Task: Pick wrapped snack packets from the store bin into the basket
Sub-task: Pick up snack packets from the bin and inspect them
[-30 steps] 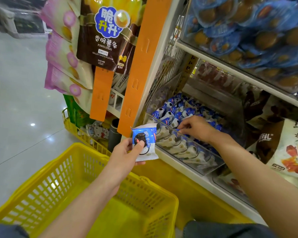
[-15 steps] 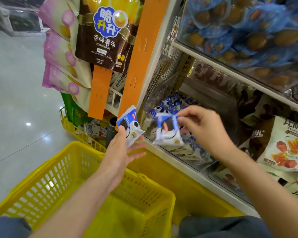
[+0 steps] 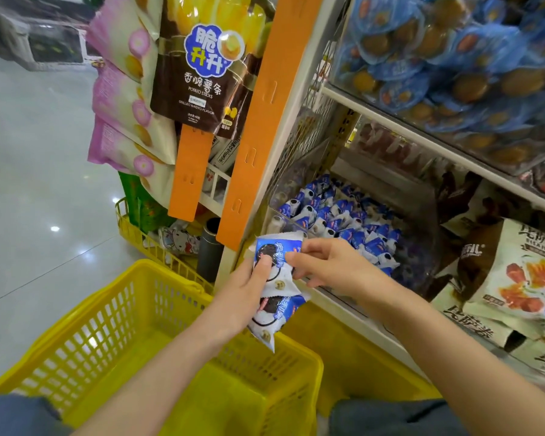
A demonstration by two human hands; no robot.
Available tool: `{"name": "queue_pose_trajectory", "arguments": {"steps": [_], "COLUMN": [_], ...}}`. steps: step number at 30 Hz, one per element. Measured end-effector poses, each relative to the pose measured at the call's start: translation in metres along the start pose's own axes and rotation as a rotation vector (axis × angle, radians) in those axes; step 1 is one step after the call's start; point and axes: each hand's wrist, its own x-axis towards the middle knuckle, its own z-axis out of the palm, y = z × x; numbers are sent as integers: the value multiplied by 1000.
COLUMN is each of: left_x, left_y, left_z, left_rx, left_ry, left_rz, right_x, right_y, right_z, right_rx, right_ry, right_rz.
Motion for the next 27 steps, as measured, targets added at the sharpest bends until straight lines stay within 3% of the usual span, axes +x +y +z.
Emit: {"name": "queue_pose_trajectory", "arguments": {"steps": [5,9,11,14,18,23,27], "left_x": [3,6,8,10,11,12,12], "left_y": [0,4,6,10,10,9,9], "left_z": [1,-2,-4,-6,-7,-6,-6], "left_rx": [51,-13,-64,-111,-96,-96,-99], "left_ry": [-21,-31,21,84,104,117,124], "left_rz": [-20,-127,-143,-173,-175,-168,-167], "right_x": [4,22,36,53,64,73,87], "right_y": [-7,-14,-8,7,15,14,12], "right_z": [-22,-62,-76,-80,-75,-73,-64], "right_rx": [111,68,-99,-308,-273,-572,-616], "right_ry": [82,460,561,447,316,124,148], "right_rz": [-10,-108,-83,35,113,251,256]}}
